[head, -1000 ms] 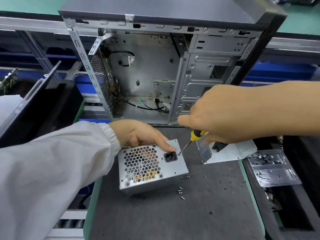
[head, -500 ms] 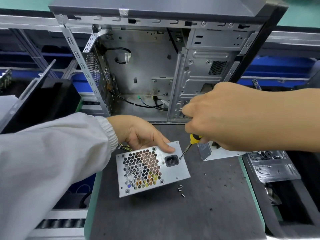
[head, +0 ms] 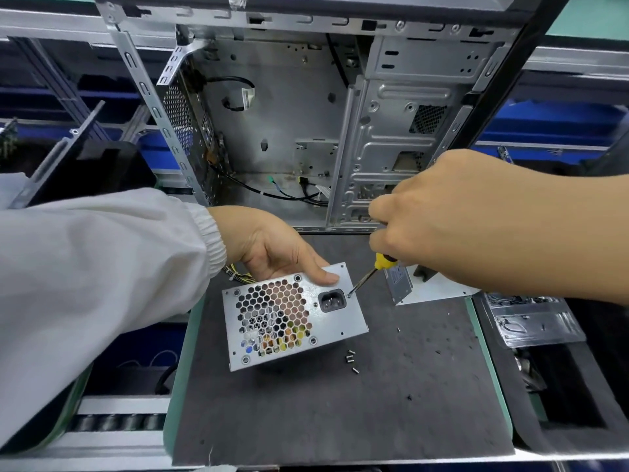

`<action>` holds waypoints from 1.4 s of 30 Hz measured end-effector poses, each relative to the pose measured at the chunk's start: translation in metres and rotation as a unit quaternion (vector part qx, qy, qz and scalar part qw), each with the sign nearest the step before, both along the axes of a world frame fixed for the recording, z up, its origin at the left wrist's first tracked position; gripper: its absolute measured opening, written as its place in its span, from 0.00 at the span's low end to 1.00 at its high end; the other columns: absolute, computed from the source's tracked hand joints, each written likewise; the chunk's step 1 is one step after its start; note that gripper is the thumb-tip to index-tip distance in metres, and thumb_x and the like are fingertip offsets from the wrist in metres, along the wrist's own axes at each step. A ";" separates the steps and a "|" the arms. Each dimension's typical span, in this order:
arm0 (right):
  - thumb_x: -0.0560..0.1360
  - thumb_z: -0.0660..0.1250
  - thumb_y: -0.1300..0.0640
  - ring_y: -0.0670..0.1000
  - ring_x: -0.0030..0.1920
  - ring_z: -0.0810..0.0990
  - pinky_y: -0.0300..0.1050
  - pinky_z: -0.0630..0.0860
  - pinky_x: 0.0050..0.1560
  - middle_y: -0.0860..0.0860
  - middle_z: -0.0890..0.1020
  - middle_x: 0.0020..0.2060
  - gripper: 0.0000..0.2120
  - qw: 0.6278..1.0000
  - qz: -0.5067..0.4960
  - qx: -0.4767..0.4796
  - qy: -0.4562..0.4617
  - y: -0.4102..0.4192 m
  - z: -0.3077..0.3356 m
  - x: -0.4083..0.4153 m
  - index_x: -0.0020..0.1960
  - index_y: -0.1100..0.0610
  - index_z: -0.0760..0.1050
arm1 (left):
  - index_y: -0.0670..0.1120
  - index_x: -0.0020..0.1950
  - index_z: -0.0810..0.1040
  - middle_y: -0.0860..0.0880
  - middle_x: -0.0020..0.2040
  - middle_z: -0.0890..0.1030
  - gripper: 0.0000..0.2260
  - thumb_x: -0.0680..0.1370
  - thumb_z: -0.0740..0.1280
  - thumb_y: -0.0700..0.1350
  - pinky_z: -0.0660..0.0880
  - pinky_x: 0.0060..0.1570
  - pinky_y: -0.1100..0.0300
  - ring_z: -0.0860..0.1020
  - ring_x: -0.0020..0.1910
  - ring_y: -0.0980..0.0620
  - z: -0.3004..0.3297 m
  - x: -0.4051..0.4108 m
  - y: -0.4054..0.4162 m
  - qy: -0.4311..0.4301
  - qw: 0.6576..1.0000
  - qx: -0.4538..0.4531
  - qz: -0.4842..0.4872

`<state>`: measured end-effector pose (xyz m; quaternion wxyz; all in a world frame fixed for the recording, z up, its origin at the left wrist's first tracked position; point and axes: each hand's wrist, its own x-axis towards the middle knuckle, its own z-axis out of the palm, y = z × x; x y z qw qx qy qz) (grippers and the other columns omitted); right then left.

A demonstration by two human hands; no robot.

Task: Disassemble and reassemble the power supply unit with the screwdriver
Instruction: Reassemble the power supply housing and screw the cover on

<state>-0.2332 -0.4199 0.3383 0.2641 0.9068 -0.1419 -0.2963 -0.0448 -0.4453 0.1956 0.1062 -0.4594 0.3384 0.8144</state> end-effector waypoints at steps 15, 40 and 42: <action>0.71 0.64 0.60 0.52 0.34 0.74 0.40 0.49 0.26 0.48 0.69 0.32 0.05 0.999 0.040 -0.036 -0.009 -0.007 0.000 0.019 0.40 0.51 0.70 | 0.46 0.49 0.86 0.42 0.49 0.84 0.09 0.72 0.68 0.43 0.74 0.61 0.45 0.82 0.48 0.45 -0.010 0.000 0.004 -0.006 0.999 -0.030 0.038; 0.80 0.59 0.50 0.42 0.16 0.56 0.31 0.51 0.14 0.49 0.64 0.22 0.19 0.531 -0.720 0.442 -0.060 -0.044 -0.001 0.015 0.44 0.65 0.76 | 0.45 0.51 0.81 0.44 0.43 0.85 0.06 0.78 0.66 0.43 0.77 0.52 0.49 0.83 0.41 0.47 -0.009 -0.006 0.015 -0.021 0.997 -0.071 0.036; 0.78 0.62 0.45 0.45 0.19 0.62 0.34 0.58 0.18 0.52 0.71 0.27 0.19 0.626 -0.653 0.427 -0.017 -0.041 0.006 0.013 0.46 0.62 0.75 | 0.45 0.51 0.81 0.44 0.43 0.84 0.07 0.76 0.67 0.43 0.76 0.54 0.48 0.82 0.42 0.47 -0.007 -0.006 0.015 -0.018 0.996 -0.074 0.038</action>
